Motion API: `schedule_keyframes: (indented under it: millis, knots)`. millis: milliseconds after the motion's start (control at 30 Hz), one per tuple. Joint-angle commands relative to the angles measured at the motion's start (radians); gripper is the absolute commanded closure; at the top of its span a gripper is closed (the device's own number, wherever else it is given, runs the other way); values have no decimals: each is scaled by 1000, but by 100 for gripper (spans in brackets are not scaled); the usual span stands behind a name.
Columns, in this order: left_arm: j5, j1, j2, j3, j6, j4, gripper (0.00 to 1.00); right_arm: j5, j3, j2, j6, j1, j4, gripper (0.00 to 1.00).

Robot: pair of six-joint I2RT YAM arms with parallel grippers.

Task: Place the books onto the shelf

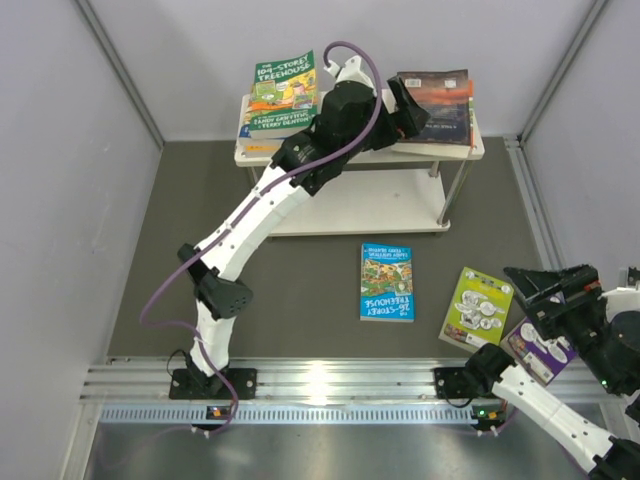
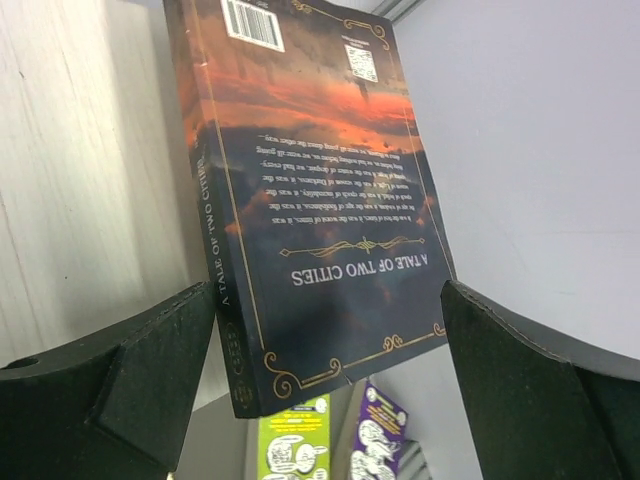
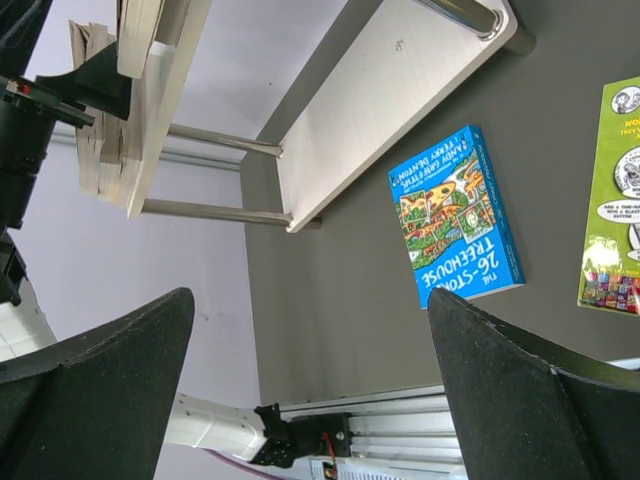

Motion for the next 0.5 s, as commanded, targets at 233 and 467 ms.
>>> schedule_keyframes:
  millis: [233,467]
  knots:
    - [-165,-78,-7,61,205,-3,1,-11,5,-7,-3,24,-24,0]
    - [-263,-126,-68,53,321,46,1,-13,-5,-7,-14,27,-32,0]
